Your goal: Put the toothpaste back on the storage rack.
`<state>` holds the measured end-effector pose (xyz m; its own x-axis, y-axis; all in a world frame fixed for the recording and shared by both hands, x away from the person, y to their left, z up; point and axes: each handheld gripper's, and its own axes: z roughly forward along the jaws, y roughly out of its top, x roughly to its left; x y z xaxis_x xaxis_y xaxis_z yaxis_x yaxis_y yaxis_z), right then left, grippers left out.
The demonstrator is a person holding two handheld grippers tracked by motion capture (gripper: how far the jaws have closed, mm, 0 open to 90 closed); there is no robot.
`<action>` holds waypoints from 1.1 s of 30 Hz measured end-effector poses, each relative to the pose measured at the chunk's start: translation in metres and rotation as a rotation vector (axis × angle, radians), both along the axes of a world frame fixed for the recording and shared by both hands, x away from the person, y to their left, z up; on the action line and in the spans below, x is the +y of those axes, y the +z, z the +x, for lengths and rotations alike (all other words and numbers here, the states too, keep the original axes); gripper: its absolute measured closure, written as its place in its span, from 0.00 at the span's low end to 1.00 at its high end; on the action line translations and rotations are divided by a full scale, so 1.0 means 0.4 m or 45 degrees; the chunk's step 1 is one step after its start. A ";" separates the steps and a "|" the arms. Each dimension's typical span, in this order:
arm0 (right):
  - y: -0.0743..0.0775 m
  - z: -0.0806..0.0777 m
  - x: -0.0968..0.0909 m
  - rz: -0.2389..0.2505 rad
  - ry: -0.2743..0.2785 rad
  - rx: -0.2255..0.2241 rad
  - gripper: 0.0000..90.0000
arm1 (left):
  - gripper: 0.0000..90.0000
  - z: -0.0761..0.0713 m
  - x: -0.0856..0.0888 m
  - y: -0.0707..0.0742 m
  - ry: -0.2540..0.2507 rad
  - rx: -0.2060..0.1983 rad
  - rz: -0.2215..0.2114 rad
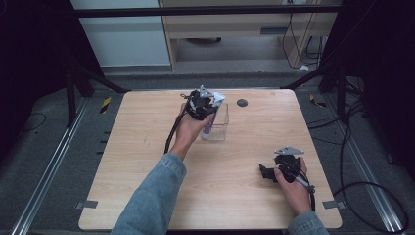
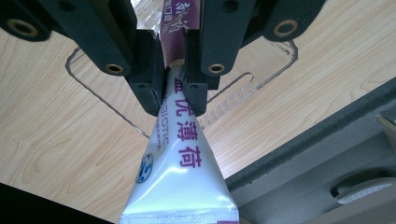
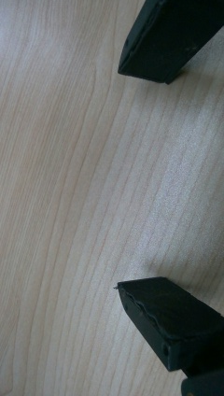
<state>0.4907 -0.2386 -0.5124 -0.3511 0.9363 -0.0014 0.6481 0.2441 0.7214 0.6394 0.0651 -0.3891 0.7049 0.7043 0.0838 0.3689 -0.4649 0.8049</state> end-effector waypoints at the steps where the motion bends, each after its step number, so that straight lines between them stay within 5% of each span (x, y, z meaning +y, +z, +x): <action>1: 0.000 0.000 0.000 0.000 0.001 0.000 0.00 | 0.88 0.000 0.000 0.000 -0.001 0.000 0.002; 14: 0.000 0.000 0.000 0.003 -0.001 0.000 0.00 | 0.88 0.011 -0.025 0.008 0.009 0.036 0.051; 33: 0.000 0.000 0.000 0.003 0.002 -0.003 0.00 | 0.87 0.032 -0.043 0.005 0.017 0.073 0.051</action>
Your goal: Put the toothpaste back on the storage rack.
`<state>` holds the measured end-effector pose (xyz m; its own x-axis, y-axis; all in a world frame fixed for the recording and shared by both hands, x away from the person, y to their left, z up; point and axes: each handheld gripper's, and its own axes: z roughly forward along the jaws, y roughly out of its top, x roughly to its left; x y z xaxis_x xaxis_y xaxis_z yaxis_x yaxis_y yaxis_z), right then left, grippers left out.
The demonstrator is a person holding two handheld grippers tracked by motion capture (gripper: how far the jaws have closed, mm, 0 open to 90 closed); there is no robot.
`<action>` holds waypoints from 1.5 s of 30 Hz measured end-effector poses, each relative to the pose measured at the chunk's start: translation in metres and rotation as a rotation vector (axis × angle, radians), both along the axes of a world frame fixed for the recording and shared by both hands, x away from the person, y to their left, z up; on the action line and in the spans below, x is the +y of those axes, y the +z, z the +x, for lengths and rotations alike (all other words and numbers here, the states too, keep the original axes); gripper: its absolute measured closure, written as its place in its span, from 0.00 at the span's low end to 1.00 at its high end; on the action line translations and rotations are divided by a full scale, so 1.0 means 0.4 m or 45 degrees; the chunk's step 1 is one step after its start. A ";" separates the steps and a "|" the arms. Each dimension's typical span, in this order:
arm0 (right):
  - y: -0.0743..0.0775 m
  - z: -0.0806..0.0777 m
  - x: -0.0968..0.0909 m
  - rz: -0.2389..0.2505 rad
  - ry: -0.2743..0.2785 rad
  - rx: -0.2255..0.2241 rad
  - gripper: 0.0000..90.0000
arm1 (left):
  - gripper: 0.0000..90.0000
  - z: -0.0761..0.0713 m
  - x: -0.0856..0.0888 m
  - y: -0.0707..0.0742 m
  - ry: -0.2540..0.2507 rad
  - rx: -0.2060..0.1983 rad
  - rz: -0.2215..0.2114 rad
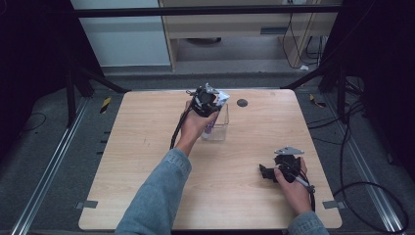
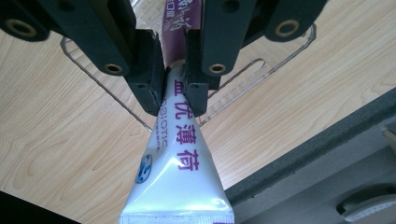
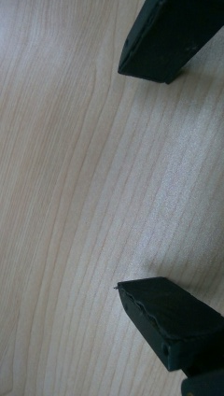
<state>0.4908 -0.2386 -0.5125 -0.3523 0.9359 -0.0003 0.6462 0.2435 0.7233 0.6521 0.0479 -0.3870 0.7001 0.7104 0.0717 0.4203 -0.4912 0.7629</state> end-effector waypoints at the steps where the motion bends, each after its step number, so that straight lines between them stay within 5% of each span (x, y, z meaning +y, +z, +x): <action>1: 0.000 0.000 0.000 0.001 0.000 0.000 0.00 | 0.87 0.001 -0.003 0.000 0.001 0.002 0.006; 22: 0.000 0.000 0.000 -0.002 0.002 -0.001 0.00 | 0.87 0.015 -0.033 -0.008 0.001 0.034 0.021; 45: 0.000 0.000 0.000 0.000 0.001 -0.001 0.00 | 0.87 0.018 -0.024 -0.005 0.025 0.054 -0.027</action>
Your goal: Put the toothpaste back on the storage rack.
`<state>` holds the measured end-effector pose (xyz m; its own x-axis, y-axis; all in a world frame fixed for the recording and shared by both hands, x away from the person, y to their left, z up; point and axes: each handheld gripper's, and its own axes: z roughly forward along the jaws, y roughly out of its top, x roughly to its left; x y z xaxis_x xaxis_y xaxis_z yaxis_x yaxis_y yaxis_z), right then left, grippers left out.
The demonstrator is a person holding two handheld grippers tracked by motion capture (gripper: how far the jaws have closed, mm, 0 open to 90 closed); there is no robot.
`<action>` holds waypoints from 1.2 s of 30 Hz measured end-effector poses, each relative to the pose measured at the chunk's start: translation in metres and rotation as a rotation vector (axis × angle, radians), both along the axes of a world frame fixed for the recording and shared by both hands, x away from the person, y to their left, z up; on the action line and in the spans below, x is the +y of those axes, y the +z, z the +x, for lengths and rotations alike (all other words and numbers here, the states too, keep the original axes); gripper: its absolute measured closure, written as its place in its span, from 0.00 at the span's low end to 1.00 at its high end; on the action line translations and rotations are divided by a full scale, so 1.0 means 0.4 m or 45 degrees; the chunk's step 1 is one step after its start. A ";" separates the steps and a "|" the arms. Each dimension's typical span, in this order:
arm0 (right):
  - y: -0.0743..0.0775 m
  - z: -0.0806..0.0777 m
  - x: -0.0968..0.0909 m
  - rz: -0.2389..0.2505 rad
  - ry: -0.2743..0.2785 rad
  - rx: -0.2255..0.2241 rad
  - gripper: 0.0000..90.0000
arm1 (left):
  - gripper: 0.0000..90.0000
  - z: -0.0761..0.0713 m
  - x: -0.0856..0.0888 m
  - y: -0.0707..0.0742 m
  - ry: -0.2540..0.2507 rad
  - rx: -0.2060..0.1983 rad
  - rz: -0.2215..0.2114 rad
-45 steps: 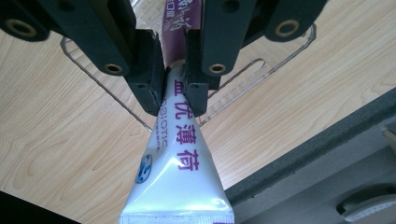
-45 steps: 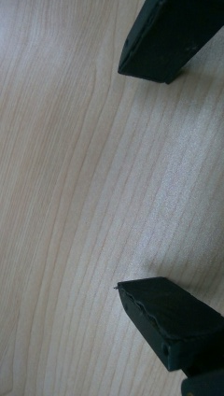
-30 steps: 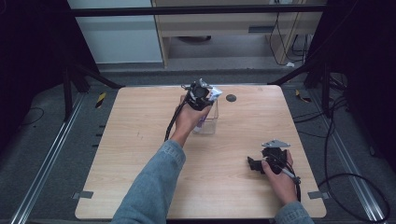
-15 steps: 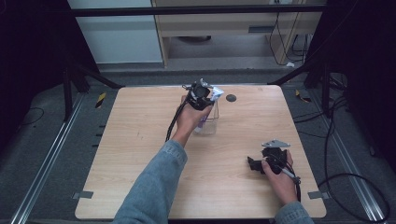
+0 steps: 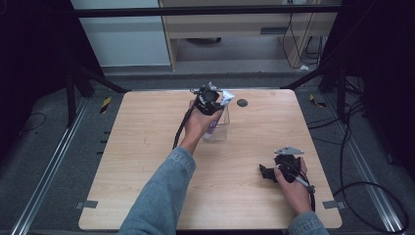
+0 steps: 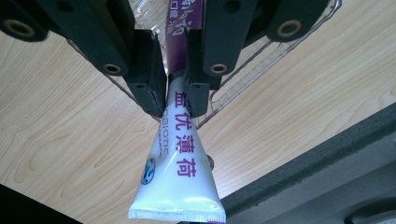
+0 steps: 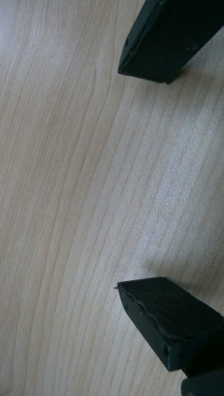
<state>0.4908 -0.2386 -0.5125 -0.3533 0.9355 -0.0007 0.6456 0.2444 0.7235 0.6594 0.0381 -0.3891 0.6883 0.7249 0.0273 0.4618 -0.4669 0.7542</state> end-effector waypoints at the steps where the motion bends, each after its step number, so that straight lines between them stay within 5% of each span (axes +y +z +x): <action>1: 0.000 0.000 0.000 0.000 0.000 0.000 0.00 | 0.87 -0.002 0.001 0.000 0.001 -0.003 -0.002; 36: 0.000 0.000 0.000 -0.002 0.000 0.000 0.00 | 0.81 -0.056 0.036 0.050 -0.026 -0.086 -0.032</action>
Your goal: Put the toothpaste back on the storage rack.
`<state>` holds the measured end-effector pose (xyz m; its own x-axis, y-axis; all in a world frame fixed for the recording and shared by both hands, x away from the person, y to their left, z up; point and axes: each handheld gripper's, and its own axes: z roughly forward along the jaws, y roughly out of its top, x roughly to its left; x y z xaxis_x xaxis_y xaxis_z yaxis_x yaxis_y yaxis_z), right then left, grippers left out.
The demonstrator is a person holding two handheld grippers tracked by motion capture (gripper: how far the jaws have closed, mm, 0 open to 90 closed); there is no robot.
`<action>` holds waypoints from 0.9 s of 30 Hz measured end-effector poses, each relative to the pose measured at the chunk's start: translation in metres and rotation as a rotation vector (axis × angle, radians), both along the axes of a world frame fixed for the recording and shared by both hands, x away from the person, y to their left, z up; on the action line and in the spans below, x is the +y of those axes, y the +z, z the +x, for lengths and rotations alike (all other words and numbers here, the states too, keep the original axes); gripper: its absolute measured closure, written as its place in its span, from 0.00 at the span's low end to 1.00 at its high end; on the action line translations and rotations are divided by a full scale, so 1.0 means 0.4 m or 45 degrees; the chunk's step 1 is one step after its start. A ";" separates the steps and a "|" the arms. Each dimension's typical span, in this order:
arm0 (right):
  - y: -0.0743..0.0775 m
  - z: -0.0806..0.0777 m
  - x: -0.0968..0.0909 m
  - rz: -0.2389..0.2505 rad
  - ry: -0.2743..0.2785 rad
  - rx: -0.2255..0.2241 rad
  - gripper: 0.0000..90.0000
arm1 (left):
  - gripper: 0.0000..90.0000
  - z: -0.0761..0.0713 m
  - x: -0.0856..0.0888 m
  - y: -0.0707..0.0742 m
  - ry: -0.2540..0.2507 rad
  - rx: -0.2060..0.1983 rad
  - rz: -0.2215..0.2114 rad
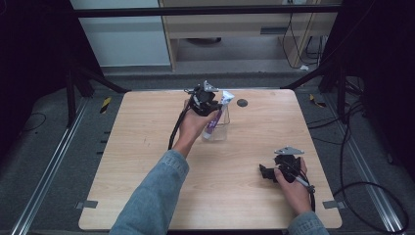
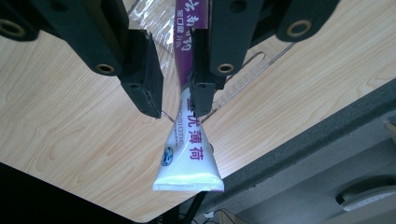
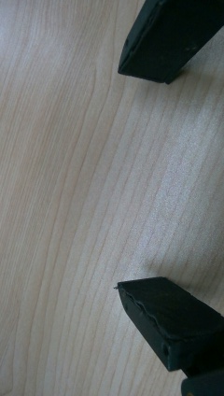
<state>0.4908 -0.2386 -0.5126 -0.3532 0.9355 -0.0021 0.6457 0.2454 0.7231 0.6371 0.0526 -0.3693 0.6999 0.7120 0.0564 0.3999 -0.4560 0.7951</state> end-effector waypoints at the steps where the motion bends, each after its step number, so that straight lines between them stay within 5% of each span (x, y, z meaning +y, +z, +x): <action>1: 0.000 0.000 0.000 0.000 0.000 0.000 0.00 | 0.79 -0.004 0.003 0.004 0.000 -0.008 0.000; 8: 0.000 0.000 0.000 0.001 -0.001 0.001 0.00 | 0.73 -0.020 0.017 0.017 -0.008 -0.022 -0.007; 13: 0.000 0.000 0.000 0.003 0.000 -0.002 0.00 | 0.59 -0.044 0.024 0.021 -0.018 -0.028 0.020; 25: -0.001 0.000 0.000 -0.006 0.003 -0.004 0.00 | 0.21 -0.095 0.046 0.007 -0.045 -0.015 -0.028; 27: -0.001 0.001 0.001 -0.006 0.001 -0.003 0.00 | 0.16 -0.099 0.050 0.002 -0.050 0.014 0.001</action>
<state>0.4912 -0.2384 -0.5129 -0.3538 0.9353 -0.0074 0.6438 0.2493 0.7234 0.5977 0.0727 -0.3683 0.7277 0.6841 0.0494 0.3903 -0.4722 0.7904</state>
